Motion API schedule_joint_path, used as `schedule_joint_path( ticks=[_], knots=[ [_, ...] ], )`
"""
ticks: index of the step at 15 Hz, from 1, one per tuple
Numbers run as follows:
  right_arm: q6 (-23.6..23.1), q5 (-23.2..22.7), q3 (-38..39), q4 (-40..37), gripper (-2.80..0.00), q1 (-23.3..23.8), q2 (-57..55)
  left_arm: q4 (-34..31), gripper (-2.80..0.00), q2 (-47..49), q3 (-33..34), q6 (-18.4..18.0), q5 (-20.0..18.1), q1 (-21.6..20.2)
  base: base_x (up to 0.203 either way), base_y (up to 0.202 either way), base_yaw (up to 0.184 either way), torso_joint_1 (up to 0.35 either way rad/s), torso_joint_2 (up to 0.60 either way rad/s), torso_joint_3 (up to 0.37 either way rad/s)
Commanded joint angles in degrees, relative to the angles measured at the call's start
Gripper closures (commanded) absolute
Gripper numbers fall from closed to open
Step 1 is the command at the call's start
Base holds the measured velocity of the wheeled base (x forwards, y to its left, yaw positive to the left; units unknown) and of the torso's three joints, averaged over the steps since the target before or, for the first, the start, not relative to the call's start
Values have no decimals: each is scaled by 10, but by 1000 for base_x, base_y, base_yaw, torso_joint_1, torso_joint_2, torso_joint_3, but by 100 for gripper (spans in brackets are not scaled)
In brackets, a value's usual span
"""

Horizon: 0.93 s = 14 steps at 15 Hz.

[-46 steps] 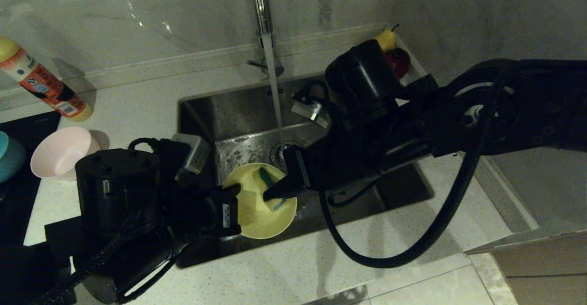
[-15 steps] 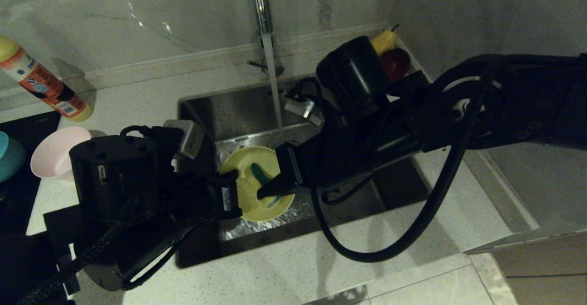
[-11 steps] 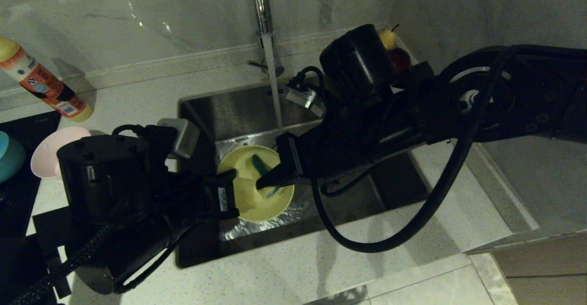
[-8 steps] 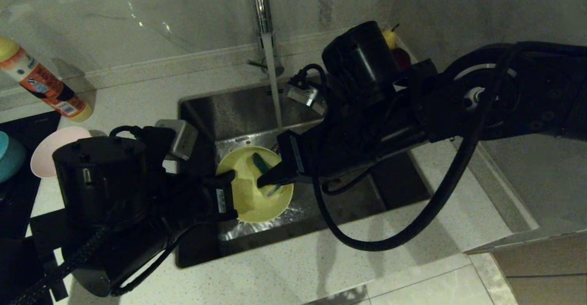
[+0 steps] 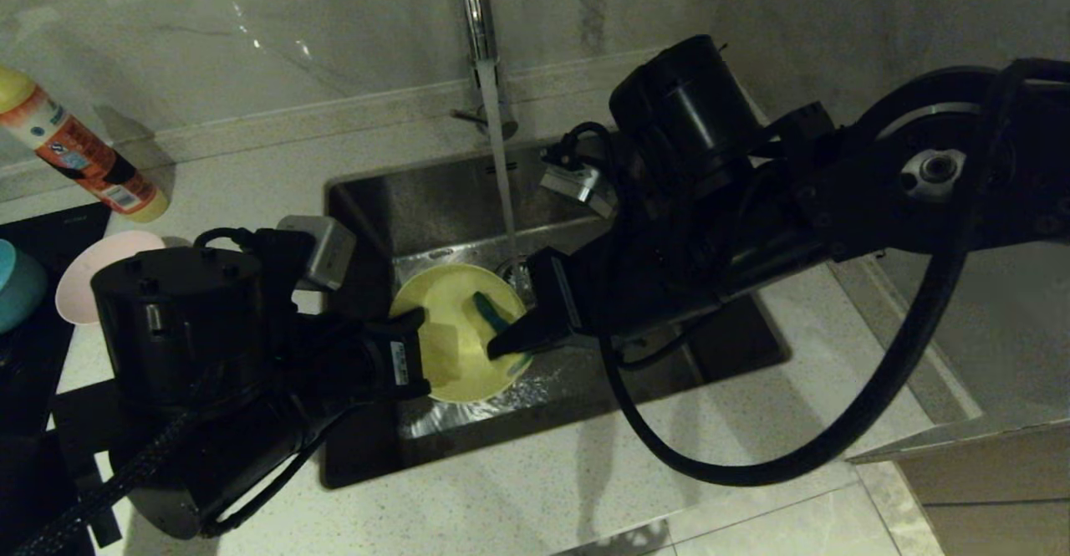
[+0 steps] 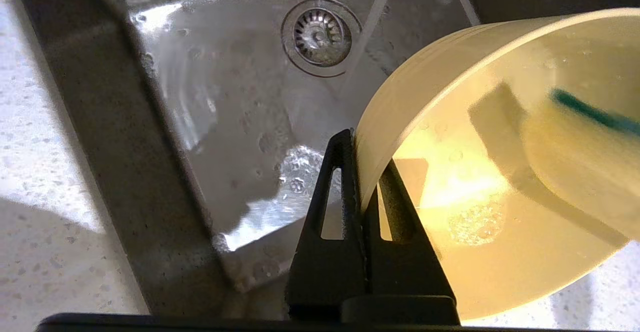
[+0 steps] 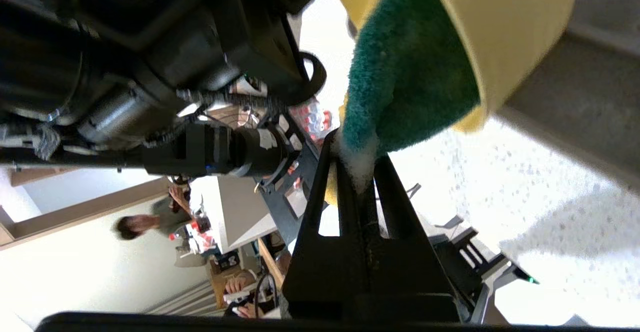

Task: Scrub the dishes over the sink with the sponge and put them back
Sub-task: Wipe the bowl

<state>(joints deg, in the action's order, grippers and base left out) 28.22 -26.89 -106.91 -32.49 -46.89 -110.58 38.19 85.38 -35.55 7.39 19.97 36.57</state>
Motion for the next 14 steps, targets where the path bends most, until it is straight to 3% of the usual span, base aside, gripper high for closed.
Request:
schedule_joint_path(
  ticks=[1, 6, 11, 14],
  knots=[
    [1, -2, 25, -1, 0, 0, 20, 3, 0, 0, -5, 1, 16, -3, 0, 0, 0, 0, 0, 0],
    [0, -4, 38, 4, 0, -1, 10, -1, 0, -10, -6, 2, 21, -2, 0, 0, 0, 0, 0, 0],
    [3, -2, -34, 36, 0, -1, -27, 0, 0, -17, 3, -1, 18, -1, 0, 0, 0, 0, 0, 0],
    [3, 4, -37, 56, 0, 0, -33, 0, 0, -18, 8, -4, 16, 1, 0, 0, 0, 0, 0, 0]
  ],
)
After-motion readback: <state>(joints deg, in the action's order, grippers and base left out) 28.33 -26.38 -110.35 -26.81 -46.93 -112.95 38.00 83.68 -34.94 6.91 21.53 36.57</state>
